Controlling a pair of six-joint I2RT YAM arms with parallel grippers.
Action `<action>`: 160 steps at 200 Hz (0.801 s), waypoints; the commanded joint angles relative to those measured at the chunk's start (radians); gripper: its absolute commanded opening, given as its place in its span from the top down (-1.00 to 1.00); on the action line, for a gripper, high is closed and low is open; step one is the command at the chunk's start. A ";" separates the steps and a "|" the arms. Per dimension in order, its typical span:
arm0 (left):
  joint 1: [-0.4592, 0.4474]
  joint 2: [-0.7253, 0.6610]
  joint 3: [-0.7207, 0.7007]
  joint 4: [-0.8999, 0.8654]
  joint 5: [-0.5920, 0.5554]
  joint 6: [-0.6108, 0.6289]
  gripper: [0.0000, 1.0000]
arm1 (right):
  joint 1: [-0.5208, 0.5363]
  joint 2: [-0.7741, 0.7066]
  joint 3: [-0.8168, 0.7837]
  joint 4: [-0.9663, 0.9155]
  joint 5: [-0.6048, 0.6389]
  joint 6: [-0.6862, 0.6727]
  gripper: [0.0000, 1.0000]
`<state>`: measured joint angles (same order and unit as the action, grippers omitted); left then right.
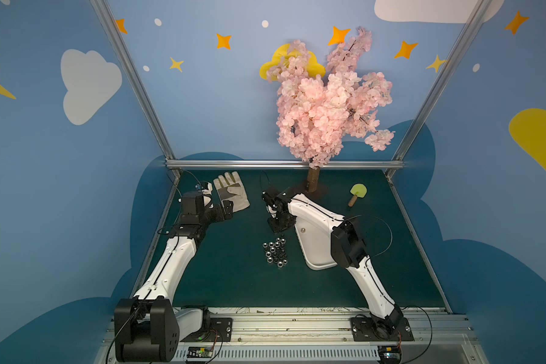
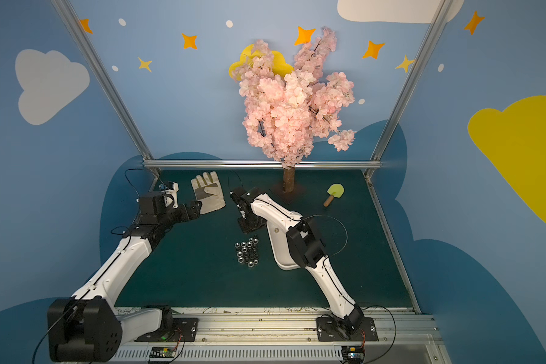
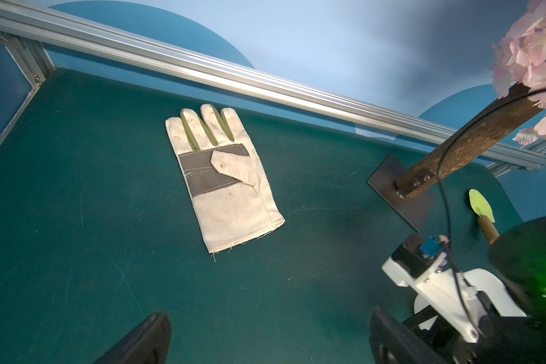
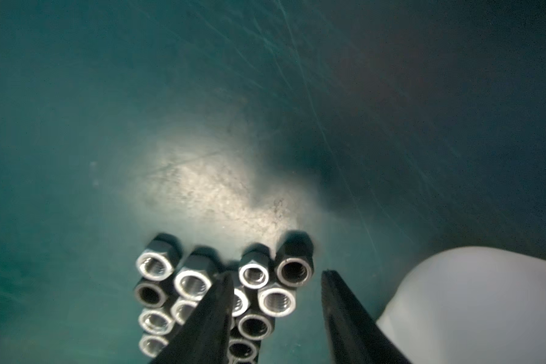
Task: Put the nuts on the desktop into the storage box
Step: Pick up the nut from the center of the board.
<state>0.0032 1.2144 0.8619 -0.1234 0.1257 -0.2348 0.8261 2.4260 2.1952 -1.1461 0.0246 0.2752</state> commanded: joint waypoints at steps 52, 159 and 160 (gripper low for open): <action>-0.005 0.014 0.032 -0.004 0.017 0.006 -1.00 | -0.018 0.026 0.005 -0.055 0.031 0.037 0.08; -0.004 0.012 0.040 -0.016 0.004 0.016 -1.00 | -0.012 0.058 0.002 -0.051 -0.001 0.041 0.68; -0.004 0.012 0.040 -0.016 0.004 0.017 -1.00 | -0.013 0.056 0.000 -0.052 -0.001 0.041 0.69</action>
<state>-0.0002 1.2240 0.8696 -0.1284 0.1314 -0.2317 0.8135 2.4744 2.1952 -1.1721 0.0338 0.3077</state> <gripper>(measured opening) 0.999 0.230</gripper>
